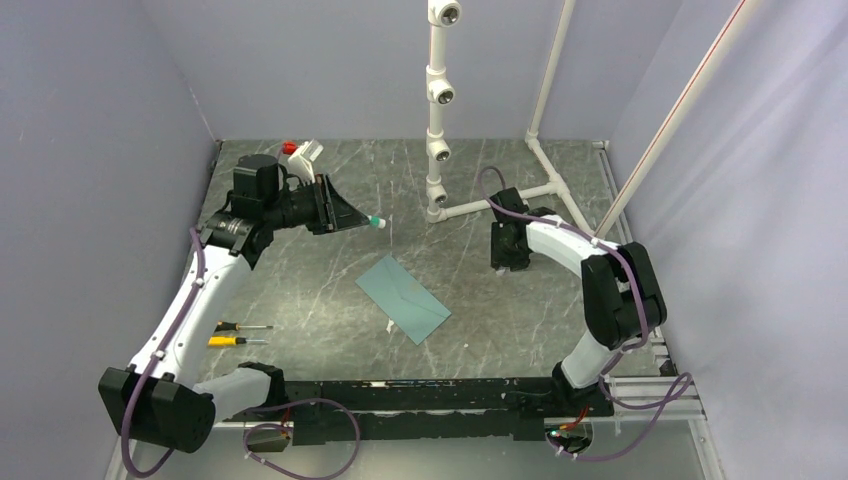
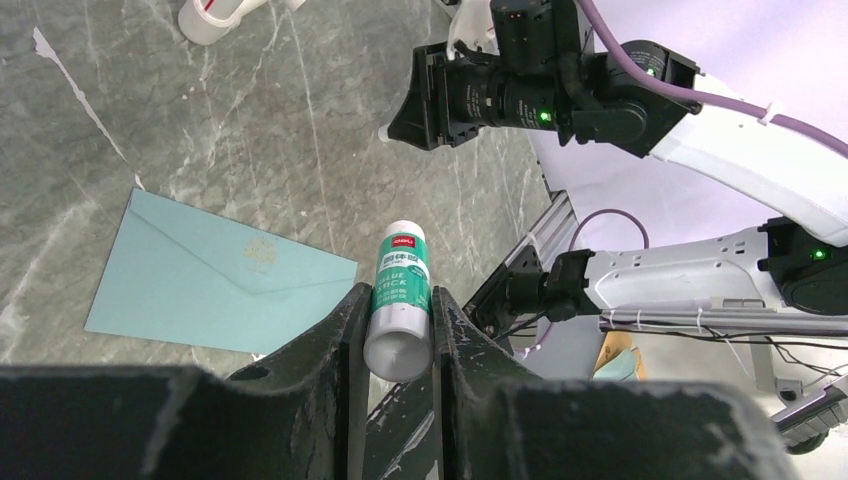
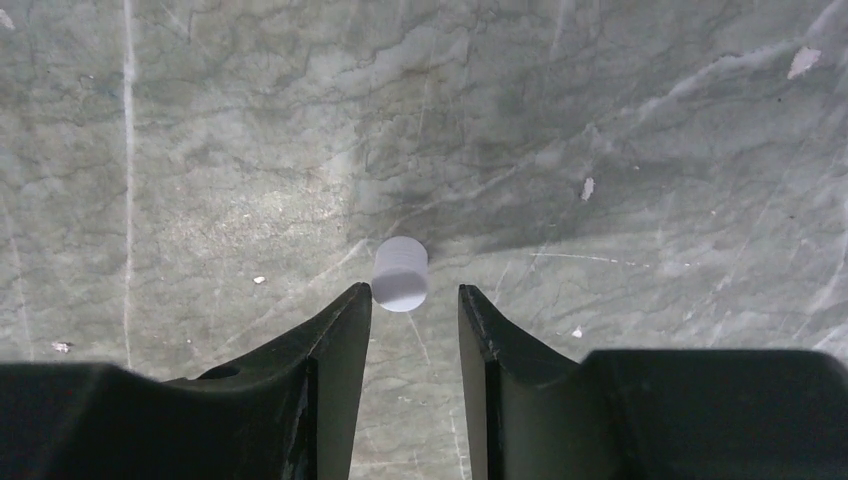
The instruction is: Place the letter into the envelope and seal it
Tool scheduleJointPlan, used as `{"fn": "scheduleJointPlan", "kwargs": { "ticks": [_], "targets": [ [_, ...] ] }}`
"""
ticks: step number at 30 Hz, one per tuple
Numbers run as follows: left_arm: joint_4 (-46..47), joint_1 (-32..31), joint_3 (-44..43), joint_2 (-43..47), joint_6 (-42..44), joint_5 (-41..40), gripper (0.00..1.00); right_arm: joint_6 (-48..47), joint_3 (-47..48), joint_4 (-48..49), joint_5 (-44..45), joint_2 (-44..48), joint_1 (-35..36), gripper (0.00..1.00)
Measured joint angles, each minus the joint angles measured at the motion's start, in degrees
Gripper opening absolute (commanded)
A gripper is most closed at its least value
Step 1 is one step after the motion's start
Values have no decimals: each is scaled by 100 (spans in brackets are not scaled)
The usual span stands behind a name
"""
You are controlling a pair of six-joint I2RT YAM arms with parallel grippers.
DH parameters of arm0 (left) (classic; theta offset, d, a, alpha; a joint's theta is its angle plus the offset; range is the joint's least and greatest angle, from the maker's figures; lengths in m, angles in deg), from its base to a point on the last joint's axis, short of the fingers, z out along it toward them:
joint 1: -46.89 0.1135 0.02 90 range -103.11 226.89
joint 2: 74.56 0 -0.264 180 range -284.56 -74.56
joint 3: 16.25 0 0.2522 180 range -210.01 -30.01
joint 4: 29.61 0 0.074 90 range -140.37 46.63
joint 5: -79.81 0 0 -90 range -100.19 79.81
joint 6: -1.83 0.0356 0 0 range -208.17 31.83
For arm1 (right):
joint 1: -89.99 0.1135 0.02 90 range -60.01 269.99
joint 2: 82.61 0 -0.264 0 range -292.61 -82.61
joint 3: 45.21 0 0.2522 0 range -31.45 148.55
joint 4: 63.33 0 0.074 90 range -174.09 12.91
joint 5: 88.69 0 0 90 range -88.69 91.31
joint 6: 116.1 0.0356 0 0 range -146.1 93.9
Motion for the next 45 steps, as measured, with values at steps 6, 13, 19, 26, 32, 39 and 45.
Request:
{"fn": "scheduleJointPlan", "kwargs": {
  "ticks": [6, 13, 19, 26, 32, 39, 45],
  "targets": [
    [0, 0, 0, 22, -2, -4, 2, -72, 74, 133, -190, -214, -42, 33],
    [4, 0, 0, 22, -79, -37, 2, -81, 74, 190, -302, -319, -57, 6],
    [61, 0, 0, 20, -144, -44, 2, 9, 76, 221, -310, -181, -61, 0],
    [658, 0, 125, 17, -612, 81, 2, 129, 74, 470, -1250, 1108, -63, 0],
    [1499, 0, 278, -92, -1259, 382, 2, 588, 151, 1482, -3027, 2391, -61, 0],
    [2109, 0, 278, -212, -1703, 820, 2, 1729, 184, 3410, -4793, 2603, 275, 0],
    [2514, -52, 280, -214, -1816, 1027, 2, 1921, 570, 3958, -5401, 2406, 640, 0]
  ]
}}
